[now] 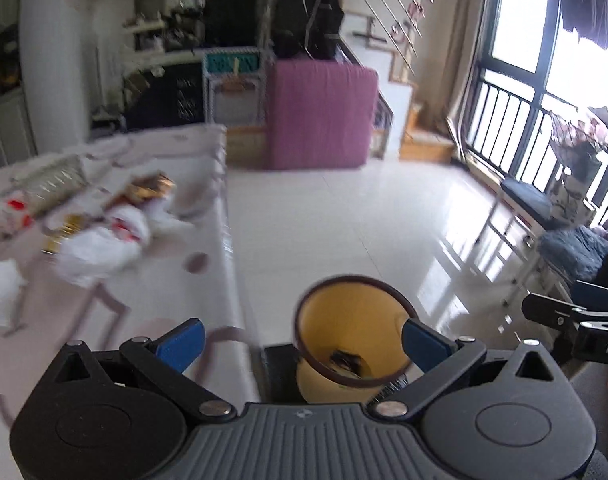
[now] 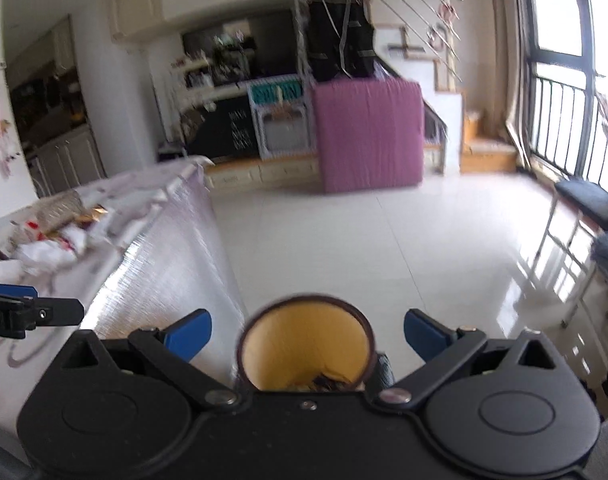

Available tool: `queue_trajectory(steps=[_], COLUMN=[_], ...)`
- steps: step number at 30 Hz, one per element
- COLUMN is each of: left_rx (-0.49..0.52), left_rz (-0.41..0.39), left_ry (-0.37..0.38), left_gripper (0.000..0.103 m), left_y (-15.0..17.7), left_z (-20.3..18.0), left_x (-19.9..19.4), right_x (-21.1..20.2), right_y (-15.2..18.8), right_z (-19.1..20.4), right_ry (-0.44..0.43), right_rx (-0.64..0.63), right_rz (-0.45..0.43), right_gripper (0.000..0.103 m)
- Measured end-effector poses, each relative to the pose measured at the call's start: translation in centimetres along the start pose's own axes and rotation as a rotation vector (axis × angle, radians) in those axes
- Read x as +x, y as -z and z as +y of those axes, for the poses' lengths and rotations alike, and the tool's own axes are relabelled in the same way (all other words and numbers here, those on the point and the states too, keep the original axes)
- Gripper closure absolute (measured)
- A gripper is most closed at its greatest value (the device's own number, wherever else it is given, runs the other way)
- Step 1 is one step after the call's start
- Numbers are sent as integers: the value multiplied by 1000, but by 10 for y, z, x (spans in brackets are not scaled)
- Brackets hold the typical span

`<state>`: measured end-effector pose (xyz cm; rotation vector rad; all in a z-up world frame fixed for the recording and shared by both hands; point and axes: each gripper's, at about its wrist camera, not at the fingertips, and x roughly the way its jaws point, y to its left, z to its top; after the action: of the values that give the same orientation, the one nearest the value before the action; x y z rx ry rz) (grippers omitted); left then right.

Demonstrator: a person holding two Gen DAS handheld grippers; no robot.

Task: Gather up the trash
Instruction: 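Withdraw both tools from the wastebasket back toward the table, then grasp the white tissue with the left tool while the right tool grasps the white plastic bag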

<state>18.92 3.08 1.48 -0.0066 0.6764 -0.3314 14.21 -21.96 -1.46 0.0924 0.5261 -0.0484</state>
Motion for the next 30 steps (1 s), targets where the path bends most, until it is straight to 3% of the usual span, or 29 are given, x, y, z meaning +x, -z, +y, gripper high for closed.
queue_trajectory(steps=[6,18,25,30], left_rx=[-27,-117,-136,-136], left_rz=[-89,-249,-286,-286], left_ry=[-70,-214,-260,-266], left_gripper=[0,0,0,0], left_y=[1,27,53,68], left_z=[39,143,192,220], left_x=[-36,-70,-64,-55], right_x=[-12,3,23,49], right_y=[-10,-13,-12,-18], right_z=[42,140,193,229], right_ry=[-65,-231,-314,-376], right_rx=[-27,-68,-67,39], right_rz=[-98,-149,-123,-66], right_gripper=[0,0,0,0])
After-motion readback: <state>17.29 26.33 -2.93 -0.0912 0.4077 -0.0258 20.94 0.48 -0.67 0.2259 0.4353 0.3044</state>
